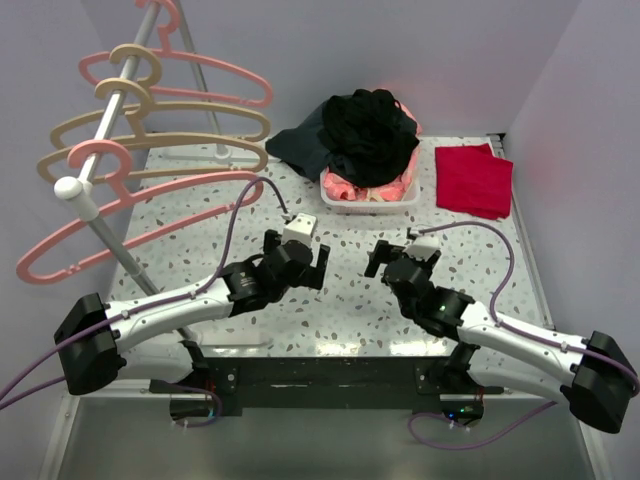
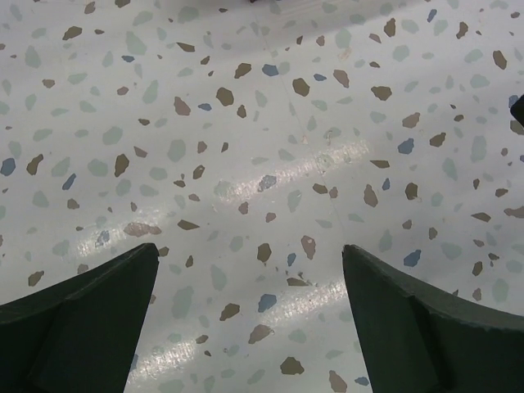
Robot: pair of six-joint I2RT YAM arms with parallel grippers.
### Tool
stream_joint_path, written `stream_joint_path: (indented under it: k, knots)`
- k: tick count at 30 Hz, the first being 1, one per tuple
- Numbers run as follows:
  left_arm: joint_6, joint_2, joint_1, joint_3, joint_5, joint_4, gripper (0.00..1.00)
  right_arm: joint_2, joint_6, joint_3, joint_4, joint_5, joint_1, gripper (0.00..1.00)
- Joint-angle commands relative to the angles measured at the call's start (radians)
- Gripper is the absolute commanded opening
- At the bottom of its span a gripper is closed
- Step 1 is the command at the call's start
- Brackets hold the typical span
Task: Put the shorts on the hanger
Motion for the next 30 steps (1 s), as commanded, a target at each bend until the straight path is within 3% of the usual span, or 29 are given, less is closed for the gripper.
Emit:
stream_joint_path:
  k: [1, 8, 15, 17, 20, 25, 30]
  knots:
    - [0.089, -0.029, -0.002, 0.029, 0.087, 0.064, 1.00, 0.005, -0.006, 0.109, -0.084, 0.060, -0.002, 0.99]
    - [0.098, -0.032, -0.002, 0.046, 0.113, 0.061, 1.00, 0.024, -0.037, 0.189, -0.165, 0.023, -0.002, 0.99]
    - [0.098, -0.038, -0.002, 0.059, 0.135, 0.049, 1.00, 0.097, -0.132, 0.290, -0.142, -0.034, -0.022, 0.99]
    - [0.100, -0.039, -0.002, 0.056, 0.136, 0.047, 1.00, 0.151, -0.149, 0.329, -0.147, -0.098, -0.071, 0.99]
    - [0.100, -0.036, -0.002, 0.059, 0.136, 0.049, 1.00, 0.227, -0.152, 0.401, -0.126, -0.354, -0.244, 0.99]
    - [0.094, -0.038, -0.002, 0.059, 0.151, 0.046, 1.00, 0.393, -0.220, 0.611, -0.136, -0.380, -0.336, 0.99]
    - [0.088, -0.038, -0.002, 0.065, 0.168, 0.044, 1.00, 0.626, -0.212, 0.845, -0.110, -0.531, -0.506, 0.99]
